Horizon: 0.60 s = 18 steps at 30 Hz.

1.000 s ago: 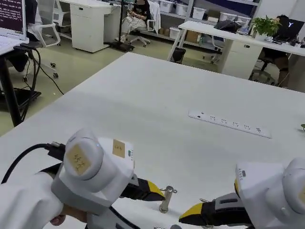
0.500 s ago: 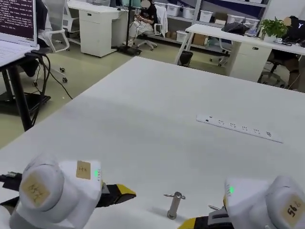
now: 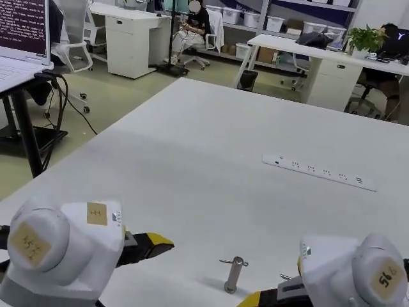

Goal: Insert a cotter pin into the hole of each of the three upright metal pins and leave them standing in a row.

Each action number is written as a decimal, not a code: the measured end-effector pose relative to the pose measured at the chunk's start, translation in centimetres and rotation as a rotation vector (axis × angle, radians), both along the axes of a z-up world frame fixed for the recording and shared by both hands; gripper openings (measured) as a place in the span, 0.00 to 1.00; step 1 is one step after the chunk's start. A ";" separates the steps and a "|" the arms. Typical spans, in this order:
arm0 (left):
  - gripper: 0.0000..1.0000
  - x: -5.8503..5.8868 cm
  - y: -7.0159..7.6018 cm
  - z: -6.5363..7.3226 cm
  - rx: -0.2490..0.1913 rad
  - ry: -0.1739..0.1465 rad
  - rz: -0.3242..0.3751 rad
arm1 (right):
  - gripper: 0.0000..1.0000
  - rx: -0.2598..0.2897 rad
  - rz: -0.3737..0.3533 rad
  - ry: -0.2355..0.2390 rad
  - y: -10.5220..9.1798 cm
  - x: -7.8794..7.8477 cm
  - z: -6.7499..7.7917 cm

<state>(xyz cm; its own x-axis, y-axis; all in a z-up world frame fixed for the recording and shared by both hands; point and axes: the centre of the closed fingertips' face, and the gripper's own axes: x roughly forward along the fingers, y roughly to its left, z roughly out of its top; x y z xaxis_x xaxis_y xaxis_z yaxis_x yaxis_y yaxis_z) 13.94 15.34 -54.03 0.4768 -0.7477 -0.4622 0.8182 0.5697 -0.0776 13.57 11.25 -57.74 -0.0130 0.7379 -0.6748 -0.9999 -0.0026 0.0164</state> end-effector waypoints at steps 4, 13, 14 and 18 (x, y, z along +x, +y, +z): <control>0.99 -0.1 -0.3 0.3 -0.007 -0.004 -0.004 | 0.08 0.032 0.013 0.001 -0.5 -0.7 1.2; 0.99 -0.6 -0.7 0.1 0.006 0.003 -0.019 | 0.08 0.039 -0.018 -0.015 -5.7 -1.1 3.4; 0.99 -0.5 -0.8 0.1 0.007 0.004 -0.022 | 0.08 0.040 -0.024 -0.017 -6.7 -1.0 3.5; 0.99 -0.2 -0.9 0.1 -0.004 0.003 -0.021 | 0.08 0.005 -0.063 -0.056 -9.7 0.3 3.3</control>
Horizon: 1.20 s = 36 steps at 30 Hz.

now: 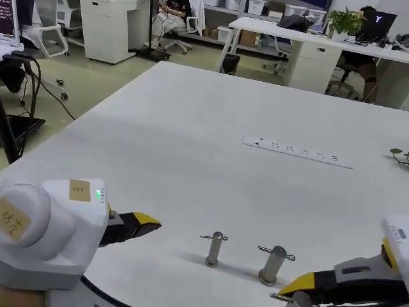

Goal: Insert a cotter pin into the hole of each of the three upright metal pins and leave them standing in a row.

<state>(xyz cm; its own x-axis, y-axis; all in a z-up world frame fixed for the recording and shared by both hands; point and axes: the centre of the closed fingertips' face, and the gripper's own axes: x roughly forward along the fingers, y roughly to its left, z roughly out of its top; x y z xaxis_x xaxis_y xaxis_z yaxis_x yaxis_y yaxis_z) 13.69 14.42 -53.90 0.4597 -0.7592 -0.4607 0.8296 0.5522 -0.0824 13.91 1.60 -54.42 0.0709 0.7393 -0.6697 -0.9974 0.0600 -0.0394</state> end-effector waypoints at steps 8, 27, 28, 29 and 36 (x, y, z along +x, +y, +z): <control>0.99 0.1 0.3 -0.6 0.006 0.021 0.001 | 0.08 -0.052 -0.075 -0.042 -3.6 4.0 -1.0; 0.99 -0.4 2.1 -0.9 0.011 0.058 0.075 | 0.08 -0.027 -0.101 0.008 -4.2 6.8 -3.1; 0.99 -0.4 2.2 -0.8 0.010 0.058 0.076 | 0.08 -0.030 -0.102 0.010 -4.3 6.8 -3.2; 0.99 -0.4 2.2 -0.8 0.008 0.057 0.079 | 0.08 -0.029 -0.098 0.012 -4.4 6.9 -3.4; 0.99 -0.3 2.7 -0.7 -0.003 0.061 0.105 | 0.09 0.001 -0.094 0.020 -4.5 7.0 -3.1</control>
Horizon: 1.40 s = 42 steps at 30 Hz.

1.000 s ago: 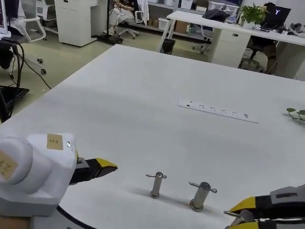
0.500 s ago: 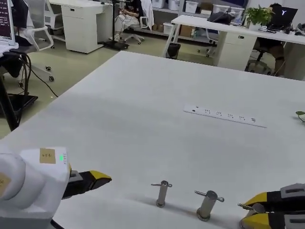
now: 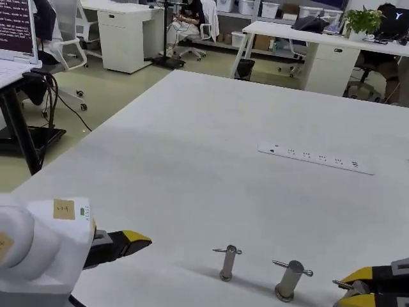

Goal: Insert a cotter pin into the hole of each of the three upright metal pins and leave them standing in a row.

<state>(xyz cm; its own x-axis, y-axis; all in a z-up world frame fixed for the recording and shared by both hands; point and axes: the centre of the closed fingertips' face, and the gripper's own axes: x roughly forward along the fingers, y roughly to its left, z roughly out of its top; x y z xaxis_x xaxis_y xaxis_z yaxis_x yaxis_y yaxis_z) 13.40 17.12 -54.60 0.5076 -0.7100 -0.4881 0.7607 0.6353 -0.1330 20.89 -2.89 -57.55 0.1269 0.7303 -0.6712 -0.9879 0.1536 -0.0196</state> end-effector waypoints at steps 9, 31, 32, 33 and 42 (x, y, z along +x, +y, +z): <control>0.99 -0.1 0.7 -0.3 0.017 0.014 0.030 | 0.11 0.019 -0.043 0.075 0.1 -0.7 -0.2; 0.97 0.6 0.6 1.0 -0.036 0.025 0.091 | 0.87 0.218 -0.358 0.085 -0.3 -2.0 6.0; 0.97 0.6 0.6 1.1 -0.043 0.023 0.093 | 0.89 0.210 -0.368 0.085 -0.4 -2.2 5.9; 0.98 0.7 0.5 1.2 -0.049 0.021 0.093 | 0.90 0.205 -0.381 0.086 -0.6 -2.4 5.9; 0.99 0.4 0.1 0.3 -0.036 0.052 0.045 | 0.93 0.183 -0.450 0.163 -1.3 -5.8 5.1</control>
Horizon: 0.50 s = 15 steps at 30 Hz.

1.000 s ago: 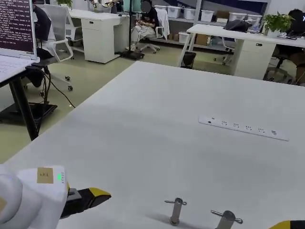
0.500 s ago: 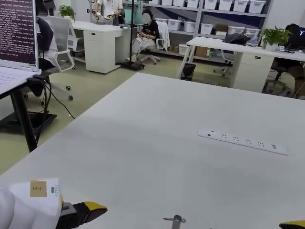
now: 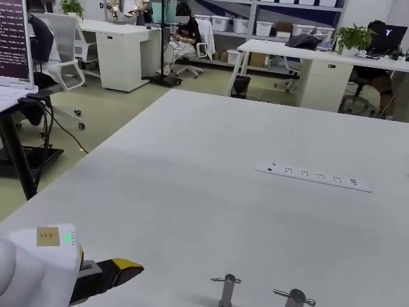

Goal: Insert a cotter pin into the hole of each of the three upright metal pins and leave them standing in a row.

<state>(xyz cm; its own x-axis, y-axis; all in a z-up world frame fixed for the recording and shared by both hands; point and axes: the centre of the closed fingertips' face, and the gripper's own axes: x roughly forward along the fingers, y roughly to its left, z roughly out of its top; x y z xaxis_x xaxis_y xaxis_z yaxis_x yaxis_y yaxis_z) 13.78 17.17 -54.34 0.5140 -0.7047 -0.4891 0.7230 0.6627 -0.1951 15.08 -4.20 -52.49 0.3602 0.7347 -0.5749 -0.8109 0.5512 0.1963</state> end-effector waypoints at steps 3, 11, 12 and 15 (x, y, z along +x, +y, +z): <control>0.99 -0.1 0.2 -0.9 0.024 0.025 -0.017 | 0.95 0.005 -0.010 0.032 0.1 -0.9 -0.4; 0.99 0.0 -0.2 -0.3 -0.024 0.024 0.000 | 0.98 0.014 -0.133 0.028 -0.9 -0.9 -0.7; 0.99 0.0 -0.2 -0.3 -0.029 0.021 0.002 | 0.98 0.016 -0.128 0.036 -0.8 -1.1 -0.8; 0.99 0.0 -0.4 -0.1 -0.053 0.020 0.015 | 0.98 0.030 -0.125 0.067 -0.6 -1.8 -1.2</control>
<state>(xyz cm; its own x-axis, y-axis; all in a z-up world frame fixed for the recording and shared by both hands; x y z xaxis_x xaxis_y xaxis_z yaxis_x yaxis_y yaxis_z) 13.82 16.73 -54.43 0.5149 -0.7224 -0.4615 0.7088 0.6616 -0.2449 13.25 -4.78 -53.71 0.4115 0.7036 -0.5793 -0.7209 0.6402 0.2654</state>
